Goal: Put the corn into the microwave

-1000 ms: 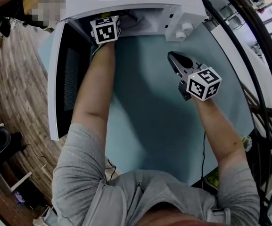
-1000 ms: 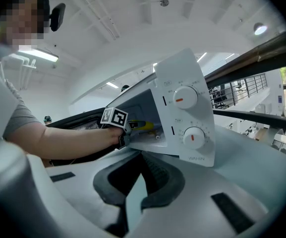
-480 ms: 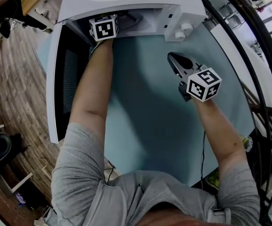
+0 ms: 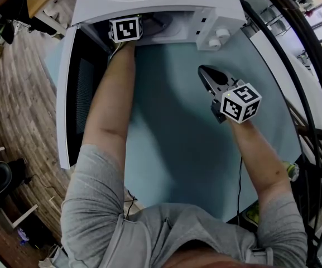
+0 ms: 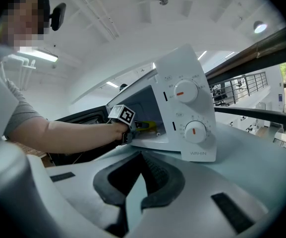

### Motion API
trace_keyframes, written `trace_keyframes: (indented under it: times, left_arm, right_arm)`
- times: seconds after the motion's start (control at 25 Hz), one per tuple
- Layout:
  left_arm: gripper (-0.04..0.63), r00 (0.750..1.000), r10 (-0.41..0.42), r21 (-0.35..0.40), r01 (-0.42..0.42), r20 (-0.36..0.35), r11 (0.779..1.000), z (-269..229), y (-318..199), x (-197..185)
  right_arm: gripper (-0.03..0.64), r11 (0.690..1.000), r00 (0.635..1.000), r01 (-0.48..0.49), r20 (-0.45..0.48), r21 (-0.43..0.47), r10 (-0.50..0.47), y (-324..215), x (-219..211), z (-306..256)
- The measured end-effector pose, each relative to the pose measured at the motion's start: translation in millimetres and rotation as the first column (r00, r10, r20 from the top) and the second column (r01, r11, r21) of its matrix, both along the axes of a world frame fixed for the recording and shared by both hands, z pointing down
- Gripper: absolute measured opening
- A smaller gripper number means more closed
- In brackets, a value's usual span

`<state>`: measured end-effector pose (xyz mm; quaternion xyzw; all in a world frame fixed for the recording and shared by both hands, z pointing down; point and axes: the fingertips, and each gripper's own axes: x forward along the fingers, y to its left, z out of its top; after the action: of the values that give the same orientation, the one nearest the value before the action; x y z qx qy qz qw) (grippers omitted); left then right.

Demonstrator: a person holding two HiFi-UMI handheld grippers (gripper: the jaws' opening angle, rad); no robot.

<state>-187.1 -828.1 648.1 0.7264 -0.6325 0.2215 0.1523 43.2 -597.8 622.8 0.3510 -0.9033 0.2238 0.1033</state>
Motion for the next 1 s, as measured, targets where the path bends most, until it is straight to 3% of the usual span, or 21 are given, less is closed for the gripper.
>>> trace_keyframes:
  times: [0.36, 0.6, 0.72, 1.0]
  left_arm:
    - [0.261, 0.994, 0.091, -0.03, -0.09, 0.065, 0.996, 2.4, -6.7, 17.9]
    - [0.262, 0.993, 0.088, -0.037, -0.085, 0.079, 0.996, 3.6, -4.1, 16.4]
    - [0.295, 0.993, 0.087, -0.069, -0.081, 0.084, 0.994, 11.4, 2.9, 16.1]
    - [0.345, 0.991, 0.089, -0.053, -0.084, 0.1, 0.995, 11.0, 11.6, 19.6]
  right_arm:
    - [0.018, 1.0, 1.0, 0.009, 0.0, -0.006, -0.009, 5.9, -2.1, 0.4]
    - [0.017, 1.0, 1.0, 0.007, -0.007, -0.003, -0.007, 8.6, 1.5, -1.4]
    - [0.018, 1.0, 1.0, 0.009, -0.006, -0.001, -0.009, 11.1, 0.7, -2.7]
    - [0.018, 1.0, 1.0, 0.015, -0.012, 0.005, -0.015, 16.5, -3.0, -9.7]
